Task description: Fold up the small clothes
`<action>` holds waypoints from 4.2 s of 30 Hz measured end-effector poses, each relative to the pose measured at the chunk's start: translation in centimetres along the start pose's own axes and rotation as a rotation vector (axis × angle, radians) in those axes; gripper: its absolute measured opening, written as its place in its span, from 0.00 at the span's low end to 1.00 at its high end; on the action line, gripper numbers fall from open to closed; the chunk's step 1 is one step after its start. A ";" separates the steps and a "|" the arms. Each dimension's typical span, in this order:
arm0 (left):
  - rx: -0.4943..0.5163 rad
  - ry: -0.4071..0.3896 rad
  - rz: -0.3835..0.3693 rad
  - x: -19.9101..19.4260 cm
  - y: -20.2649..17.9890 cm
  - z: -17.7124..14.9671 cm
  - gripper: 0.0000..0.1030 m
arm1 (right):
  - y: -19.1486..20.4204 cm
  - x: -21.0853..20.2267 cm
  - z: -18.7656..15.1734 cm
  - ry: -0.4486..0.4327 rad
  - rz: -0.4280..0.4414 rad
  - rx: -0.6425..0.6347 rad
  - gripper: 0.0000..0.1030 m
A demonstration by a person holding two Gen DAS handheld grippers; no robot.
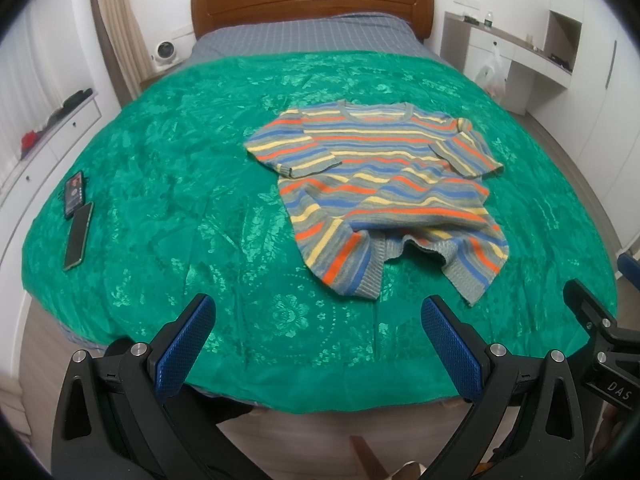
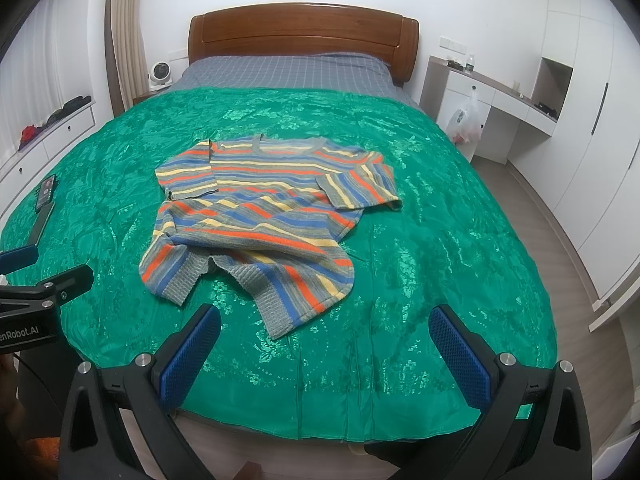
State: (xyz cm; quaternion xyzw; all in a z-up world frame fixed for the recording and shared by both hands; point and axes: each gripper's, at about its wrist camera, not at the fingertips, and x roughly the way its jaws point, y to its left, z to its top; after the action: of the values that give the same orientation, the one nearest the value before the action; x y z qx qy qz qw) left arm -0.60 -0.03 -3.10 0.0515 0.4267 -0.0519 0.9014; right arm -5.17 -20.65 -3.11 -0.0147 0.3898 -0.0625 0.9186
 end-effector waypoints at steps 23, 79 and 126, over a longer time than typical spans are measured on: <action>-0.259 0.248 -0.381 16.3 2.9 -0.4 0.06 | -4.5 18.3 -5.3 0.200 0.644 0.556 0.13; -0.163 0.173 0.037 7.5 11.6 -1.6 0.63 | -4.9 30.2 12.8 0.253 0.229 -0.307 0.46; 0.244 0.013 0.000 9.3 5.9 10.8 0.87 | -31.4 21.0 3.2 0.198 -0.010 0.327 0.39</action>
State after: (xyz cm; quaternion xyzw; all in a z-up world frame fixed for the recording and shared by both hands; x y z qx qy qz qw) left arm 14.31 3.90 -3.24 0.1613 0.4232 -0.1030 0.8856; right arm 8.34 -54.56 -13.48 0.1390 0.4630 -0.1308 0.8655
